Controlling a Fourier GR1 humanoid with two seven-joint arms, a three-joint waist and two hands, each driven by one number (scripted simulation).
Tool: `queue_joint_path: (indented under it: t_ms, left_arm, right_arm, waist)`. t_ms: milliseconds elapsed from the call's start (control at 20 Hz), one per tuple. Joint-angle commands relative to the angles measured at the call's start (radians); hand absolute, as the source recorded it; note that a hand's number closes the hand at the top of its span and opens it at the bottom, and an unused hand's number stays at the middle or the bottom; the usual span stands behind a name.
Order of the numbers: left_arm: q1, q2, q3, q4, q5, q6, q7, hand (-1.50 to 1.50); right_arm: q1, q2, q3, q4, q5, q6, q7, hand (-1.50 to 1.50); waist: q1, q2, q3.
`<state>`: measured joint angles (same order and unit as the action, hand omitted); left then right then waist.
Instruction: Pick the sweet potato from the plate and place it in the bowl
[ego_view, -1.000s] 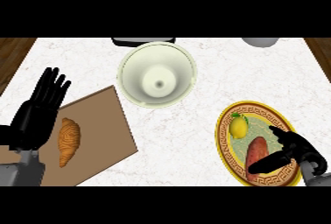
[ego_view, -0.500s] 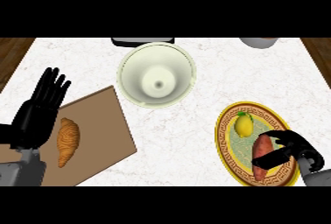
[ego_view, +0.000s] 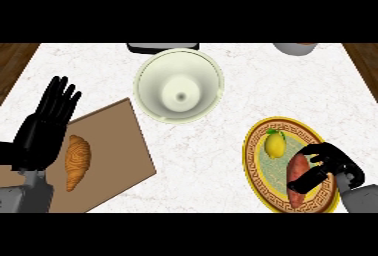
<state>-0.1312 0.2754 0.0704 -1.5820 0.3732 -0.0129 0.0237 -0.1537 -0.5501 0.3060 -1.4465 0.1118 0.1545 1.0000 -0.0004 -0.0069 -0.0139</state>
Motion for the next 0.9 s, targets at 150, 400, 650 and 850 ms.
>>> queue_joint_path:
  t_ms: [150,400,650,850]
  left_arm:
    - [-0.035,-0.014,-0.042,0.007,-0.022,-0.013,0.01,0.0]
    - [-0.052,-0.036,-0.072,0.019,-0.012,-0.034,0.013,0.0]
    - [-0.038,-0.02,-0.032,0.016,-0.027,0.001,0.014,0.0]
    - [-0.009,0.032,0.041,0.019,0.029,-0.057,0.002,0.0]
  right_arm:
    - [-0.156,0.099,0.292,-0.157,0.162,0.115,-0.12,1.5]
    - [-0.415,0.217,0.522,-0.267,0.302,0.208,-0.238,1.5]
    - [-0.561,0.457,0.621,-0.168,0.482,0.115,-0.185,1.5]
    - [-0.671,0.543,0.556,-0.184,0.565,0.116,-0.039,1.5]
  waist:
    - [0.068,0.009,0.013]
    - [0.147,0.009,0.01]
    - [0.046,0.007,0.013]
    - [0.021,0.003,0.012]
